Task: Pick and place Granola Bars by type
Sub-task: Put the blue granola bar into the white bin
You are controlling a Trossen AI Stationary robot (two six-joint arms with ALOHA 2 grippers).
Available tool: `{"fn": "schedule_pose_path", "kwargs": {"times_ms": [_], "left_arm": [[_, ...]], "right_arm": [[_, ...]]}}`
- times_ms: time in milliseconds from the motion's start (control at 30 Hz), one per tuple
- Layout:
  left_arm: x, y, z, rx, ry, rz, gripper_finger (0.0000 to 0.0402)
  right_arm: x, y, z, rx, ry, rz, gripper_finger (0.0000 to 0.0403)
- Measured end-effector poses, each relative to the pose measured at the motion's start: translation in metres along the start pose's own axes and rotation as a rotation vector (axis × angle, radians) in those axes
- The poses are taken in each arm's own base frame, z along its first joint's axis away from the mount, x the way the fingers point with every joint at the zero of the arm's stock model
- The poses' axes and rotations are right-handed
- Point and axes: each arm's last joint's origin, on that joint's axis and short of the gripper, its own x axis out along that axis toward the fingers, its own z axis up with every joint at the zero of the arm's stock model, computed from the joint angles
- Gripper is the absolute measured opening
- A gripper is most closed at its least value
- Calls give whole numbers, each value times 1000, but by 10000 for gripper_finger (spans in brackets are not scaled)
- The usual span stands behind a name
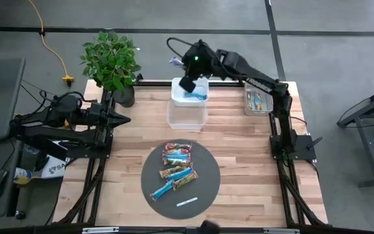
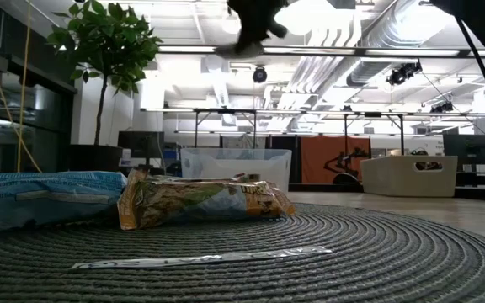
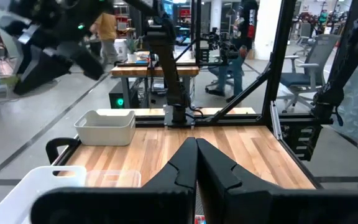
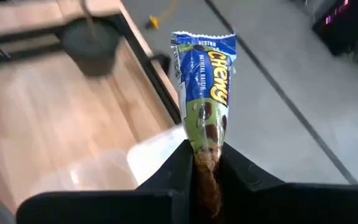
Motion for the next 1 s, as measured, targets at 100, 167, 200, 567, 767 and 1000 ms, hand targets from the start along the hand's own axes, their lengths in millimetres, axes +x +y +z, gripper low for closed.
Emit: {"fn": "schedule_pose_path", "kwargs": {"times_ms": [100,167,200,567,767,1000], "left_arm": [[0,0,0,0,0,0,1],[0,0,0,0,0,0,1],[0,0,0,0,0,0,1],[0,0,0,0,0,0,1],[0,0,0,0,0,0,1],[0,0,0,0,0,0,1]], "right_arm": [[7,-22,-6,-7,49,15,33],[14,-34,-12,-6,81,32,34],[18,-39,-15,-8,99,44,35],[100,-51,-95,-45,341,225,33],[128,-49,-134,-44,396,230,40],[142,-47,-136,-54,261,222,33]]}}
